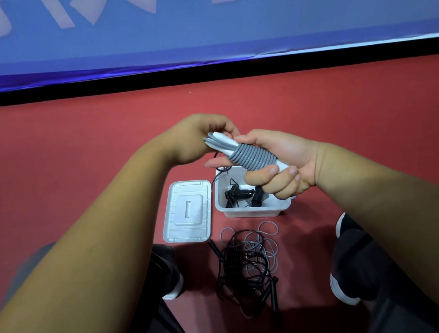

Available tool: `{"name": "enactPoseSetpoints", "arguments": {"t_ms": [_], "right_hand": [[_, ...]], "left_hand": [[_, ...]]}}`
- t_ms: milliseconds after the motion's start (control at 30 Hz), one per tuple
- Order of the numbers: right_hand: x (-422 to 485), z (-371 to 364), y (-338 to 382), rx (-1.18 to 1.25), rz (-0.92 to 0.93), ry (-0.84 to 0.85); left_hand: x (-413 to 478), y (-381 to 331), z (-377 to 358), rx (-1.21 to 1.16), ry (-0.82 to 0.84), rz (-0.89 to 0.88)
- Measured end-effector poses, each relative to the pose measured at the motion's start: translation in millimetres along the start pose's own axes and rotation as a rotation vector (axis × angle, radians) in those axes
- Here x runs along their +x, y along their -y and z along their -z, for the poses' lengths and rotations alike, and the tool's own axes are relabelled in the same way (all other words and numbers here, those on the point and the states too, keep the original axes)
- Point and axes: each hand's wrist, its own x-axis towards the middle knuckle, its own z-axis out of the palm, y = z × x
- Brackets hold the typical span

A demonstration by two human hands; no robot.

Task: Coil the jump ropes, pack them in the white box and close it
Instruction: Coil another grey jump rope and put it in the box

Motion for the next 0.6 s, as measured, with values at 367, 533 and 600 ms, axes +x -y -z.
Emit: {"name": "enactPoseSetpoints", "arguments": {"t_ms": [367, 533, 600], "right_hand": [[1, 5, -3, -0.038, 0.046, 0.060], [1, 6, -2, -0.124, 0.000, -0.166], [1, 5, 0, -0.161, -0.009, -0.265]], "left_hand": [[0, -9, 10, -0.225, -0.010, -0.063], [-1, -10, 14, -0.056, -0.046, -0.032], [-2, -11, 17, 0.017, -0.083, -0.040]]}}
